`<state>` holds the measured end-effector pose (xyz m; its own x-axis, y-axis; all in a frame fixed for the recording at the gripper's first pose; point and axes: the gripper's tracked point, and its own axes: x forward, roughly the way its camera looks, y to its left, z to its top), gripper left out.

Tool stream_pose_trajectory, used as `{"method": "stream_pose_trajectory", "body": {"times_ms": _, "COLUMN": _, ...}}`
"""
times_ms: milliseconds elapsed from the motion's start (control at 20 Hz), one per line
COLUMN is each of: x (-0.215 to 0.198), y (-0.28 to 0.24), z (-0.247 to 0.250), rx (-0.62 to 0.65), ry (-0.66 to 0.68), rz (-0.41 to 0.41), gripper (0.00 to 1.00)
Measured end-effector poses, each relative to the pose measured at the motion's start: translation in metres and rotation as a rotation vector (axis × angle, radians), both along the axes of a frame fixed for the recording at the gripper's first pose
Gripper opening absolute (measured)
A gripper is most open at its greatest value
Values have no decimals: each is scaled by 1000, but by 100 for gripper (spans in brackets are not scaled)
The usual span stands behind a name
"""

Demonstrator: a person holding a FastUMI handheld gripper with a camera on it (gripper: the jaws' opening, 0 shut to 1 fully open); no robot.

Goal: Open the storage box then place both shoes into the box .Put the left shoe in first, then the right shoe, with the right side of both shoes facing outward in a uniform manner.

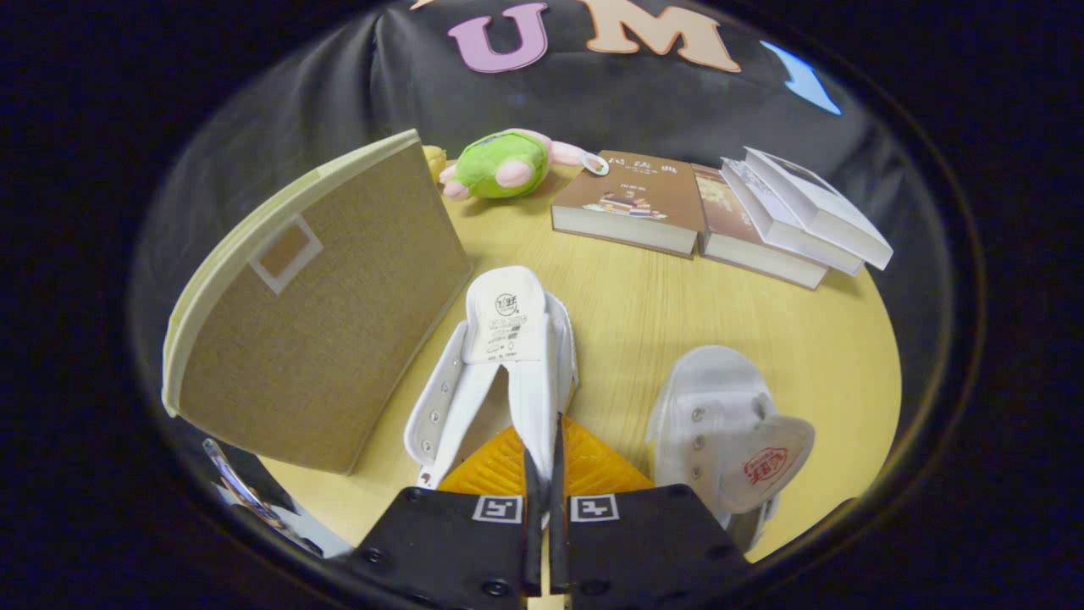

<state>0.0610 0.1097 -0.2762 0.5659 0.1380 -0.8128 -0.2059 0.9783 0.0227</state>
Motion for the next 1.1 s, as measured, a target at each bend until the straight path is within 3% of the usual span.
{"method": "stream_pose_trajectory", "body": {"times_ms": 200, "x": -8, "y": 15, "z": 25, "rx": 170, "ry": 45, "rz": -39, "gripper": 5}}
{"method": "stream_pose_trajectory", "body": {"times_ms": 400, "x": -9, "y": 33, "z": 88, "rx": 337, "ry": 30, "rz": -85, "gripper": 4}}
{"method": "stream_pose_trajectory", "body": {"times_ms": 600, "x": 4, "y": 50, "z": 165, "rx": 381, "ry": -75, "rz": -94, "gripper": 4}}
{"method": "stream_pose_trajectory", "body": {"times_ms": 750, "x": 1, "y": 92, "z": 196, "rx": 431, "ry": -55, "rz": -99, "gripper": 4}}
{"method": "stream_pose_trajectory", "body": {"times_ms": 1100, "x": 34, "y": 192, "z": 171, "rx": 460, "ry": 114, "rz": -230, "gripper": 4}}
